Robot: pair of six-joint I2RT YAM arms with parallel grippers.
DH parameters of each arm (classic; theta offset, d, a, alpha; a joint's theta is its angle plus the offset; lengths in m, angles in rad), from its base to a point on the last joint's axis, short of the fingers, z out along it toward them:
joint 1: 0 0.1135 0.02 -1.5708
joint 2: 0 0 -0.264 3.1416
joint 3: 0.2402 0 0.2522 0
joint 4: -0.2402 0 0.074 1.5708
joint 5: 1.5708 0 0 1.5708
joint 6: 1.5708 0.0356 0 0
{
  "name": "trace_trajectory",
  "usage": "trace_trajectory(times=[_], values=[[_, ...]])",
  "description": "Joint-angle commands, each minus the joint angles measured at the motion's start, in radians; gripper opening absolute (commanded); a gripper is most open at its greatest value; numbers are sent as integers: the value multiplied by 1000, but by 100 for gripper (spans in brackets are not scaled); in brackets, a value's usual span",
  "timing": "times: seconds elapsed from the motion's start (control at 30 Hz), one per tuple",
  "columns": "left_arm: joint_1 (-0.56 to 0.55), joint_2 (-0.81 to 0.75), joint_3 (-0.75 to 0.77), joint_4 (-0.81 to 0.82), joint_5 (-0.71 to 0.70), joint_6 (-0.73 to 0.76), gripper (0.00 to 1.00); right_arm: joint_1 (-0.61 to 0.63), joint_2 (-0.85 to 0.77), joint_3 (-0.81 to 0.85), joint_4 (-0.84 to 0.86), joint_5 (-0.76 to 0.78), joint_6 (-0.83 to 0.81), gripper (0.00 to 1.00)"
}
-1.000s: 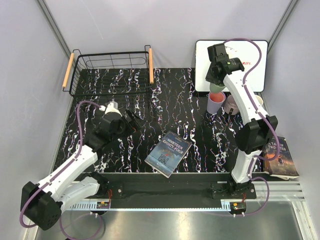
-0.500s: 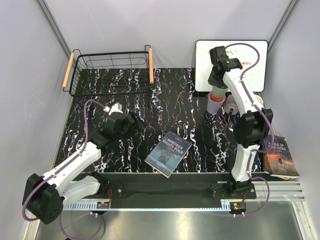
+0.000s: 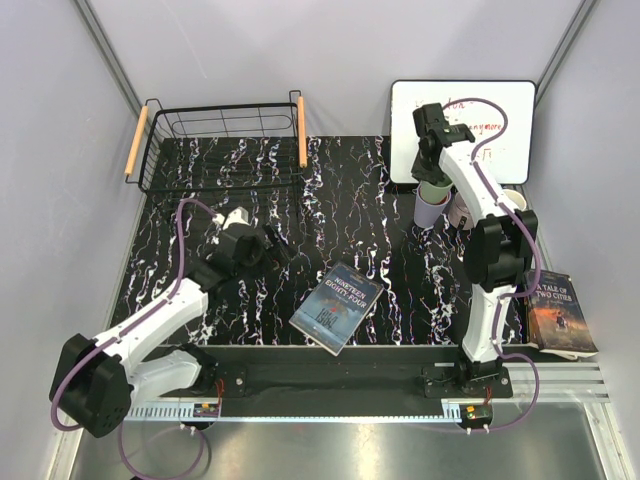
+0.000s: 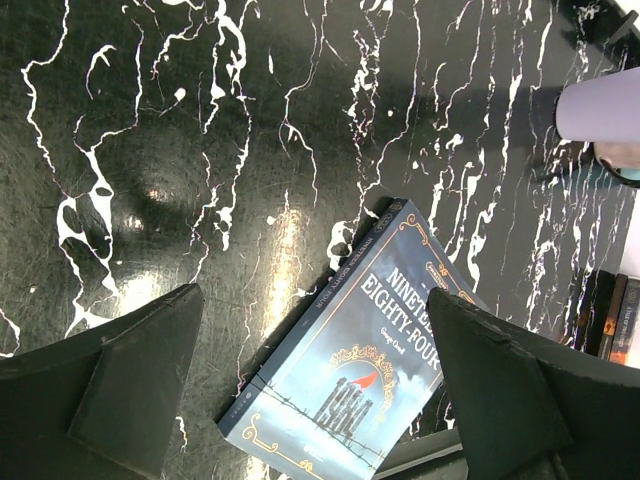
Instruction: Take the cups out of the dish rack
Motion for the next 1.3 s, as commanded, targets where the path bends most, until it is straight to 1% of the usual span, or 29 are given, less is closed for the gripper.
trace_trajectory(times=[0.0, 0.13, 0.17, 0.2, 0.27, 0.3, 0.4, 0.43, 0.47, 0.53, 0.6, 0.67, 0.8, 0.9, 0.93, 0.97, 1.0, 1.03, 1.07, 1.1, 1.13, 1.17, 1.2, 1.27], values=[[-5, 7, 3, 52, 26, 6, 99, -3, -14, -51, 61, -13, 3, 0], [-6, 7, 0, 52, 28, 7, 99, -5, -17, -91, 78, -20, 7, 0], [-6, 7, 0, 51, 29, 6, 99, -5, -22, -106, 87, -23, 7, 2], [-8, 7, 2, 52, 29, 7, 99, -6, -26, -112, 93, -31, 10, 11], [-11, 7, 2, 52, 29, 9, 99, -5, -46, -126, 112, -37, 12, 19], [-11, 5, 2, 51, 29, 7, 99, -5, -57, -132, 120, -42, 15, 30], [-14, 5, 5, 51, 28, 13, 99, -6, -98, -135, 144, -49, 13, 40], [-18, 5, 6, 51, 26, 12, 99, -5, -120, -134, 152, -53, 12, 48], [-17, 5, 6, 51, 25, 13, 99, -6, -129, -126, 159, -56, 13, 51], [-20, 5, 9, 51, 23, 12, 99, -5, -161, -111, 166, -63, 15, 62], [-21, 4, 6, 52, 19, 13, 99, -5, -189, -103, 173, -76, 20, 65], [-23, 4, 6, 49, 13, 13, 99, -2, -242, -100, 193, -94, 26, 70], [-28, 5, 11, 40, 6, 15, 99, 23, -331, -115, 206, -105, 33, 76], [-34, 4, 17, 29, 2, 19, 99, 56, -445, -218, 262, -149, 33, 78], [-35, 4, 17, 29, -1, 23, 99, 70, -535, -334, 349, -172, 38, 78], [-40, 4, 19, 25, -10, 24, 99, 101, -584, -403, 406, -230, 46, 78], [-47, 4, 25, 13, -18, 27, 99, 128, -682, -475, 464, -256, 53, 79], [-54, 8, 31, 2, -27, 36, 99, 162, -725, -599, 548, -267, 52, 81], [-61, 8, 38, -13, -56, 42, 99, 197, -764, -647, 569, -232, 47, 81], [-80, 12, 60, -52, -76, 49, 99, 286, -793, -687, 578, -203, 37, 82], [-89, 16, 72, -73, -98, 58, 99, 326, -840, -753, 580, -173, 33, 83], [-100, 18, 81, -92, -136, 64, 99, 374, -861, -784, 581, -110, 32, 83], [-119, 19, 97, -119, -155, 69, 99, 449, -890, -812, 581, -82, 33, 83], [-139, 9, 101, -141, -204, 70, 99, 529, -917, -890, 584, 16, 38, 84]])
